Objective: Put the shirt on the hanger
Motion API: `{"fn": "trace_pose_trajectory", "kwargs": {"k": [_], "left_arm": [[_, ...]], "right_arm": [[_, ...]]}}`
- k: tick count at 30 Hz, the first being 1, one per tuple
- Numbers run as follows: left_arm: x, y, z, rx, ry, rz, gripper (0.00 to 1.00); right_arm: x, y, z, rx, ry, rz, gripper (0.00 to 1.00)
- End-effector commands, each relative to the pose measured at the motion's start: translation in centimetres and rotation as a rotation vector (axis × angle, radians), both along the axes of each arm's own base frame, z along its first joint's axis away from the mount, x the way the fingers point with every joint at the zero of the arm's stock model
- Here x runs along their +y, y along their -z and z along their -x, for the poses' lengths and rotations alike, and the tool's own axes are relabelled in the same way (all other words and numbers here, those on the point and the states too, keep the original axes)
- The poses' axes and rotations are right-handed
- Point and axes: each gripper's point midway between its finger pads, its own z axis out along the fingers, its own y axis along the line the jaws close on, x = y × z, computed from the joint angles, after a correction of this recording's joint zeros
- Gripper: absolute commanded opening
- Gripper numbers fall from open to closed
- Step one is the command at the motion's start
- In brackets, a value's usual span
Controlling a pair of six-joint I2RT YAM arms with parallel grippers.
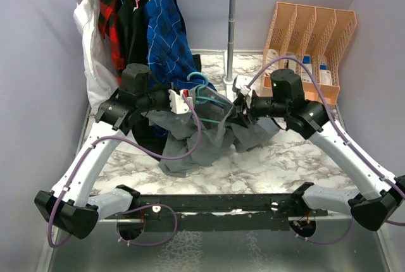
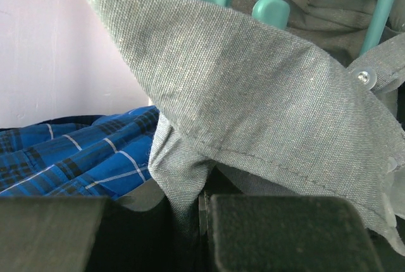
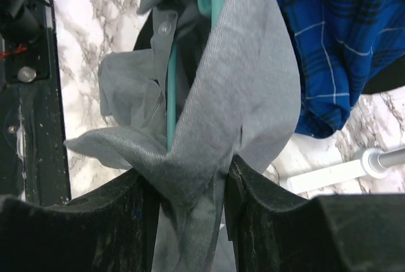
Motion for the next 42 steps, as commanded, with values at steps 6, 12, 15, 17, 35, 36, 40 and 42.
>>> {"fn": "trace_pose_trajectory", "kwargs": {"k": [6, 12, 15, 17, 35, 36, 40, 42], "left_arm": [[-0.9, -0.1, 0.4, 0.028, 0.04, 0.038, 0.0], [-1.1, -0.3, 0.2, 0.034, 0.041, 0.045, 0.0], [-1.2, -0.5, 0.2, 0.031, 0.042, 0.047, 0.0], [-1.2, -0.6, 0.2, 0.032, 0.043, 0.05, 0.0], [-1.6, -2.7, -0.3, 0.009, 0.036, 0.093, 0.0], [-1.5, -2.9, -0.5, 0.008, 0.019, 0.101, 0.1], [-0.8, -7.4, -0.9, -0.046, -0.036, 0.169, 0.58], [0.1, -7.9, -0.7, -0.072, -0.034, 0.162, 0.61]], "right_arm": [[2.9, -3.7, -0.5, -0.029, -0.106, -0.117, 0.36], [3.8, -3.0, -0.8, 0.018, -0.138, -0.11, 0.35], [4.2, -2.5, -0.7, 0.042, -0.156, -0.112, 0.33], [4.5, -1.9, -0.6, 0.066, -0.175, -0.11, 0.29], [3.8, 1.1, -1.8, 0.106, -0.058, -0.076, 0.01], [3.2, 1.3, -2.3, 0.101, 0.003, -0.074, 0.01], [0.7, 2.4, -2.4, 0.093, 0.159, -0.074, 0.01], [-0.2, 2.5, -1.7, 0.104, 0.198, -0.086, 0.01]]}}
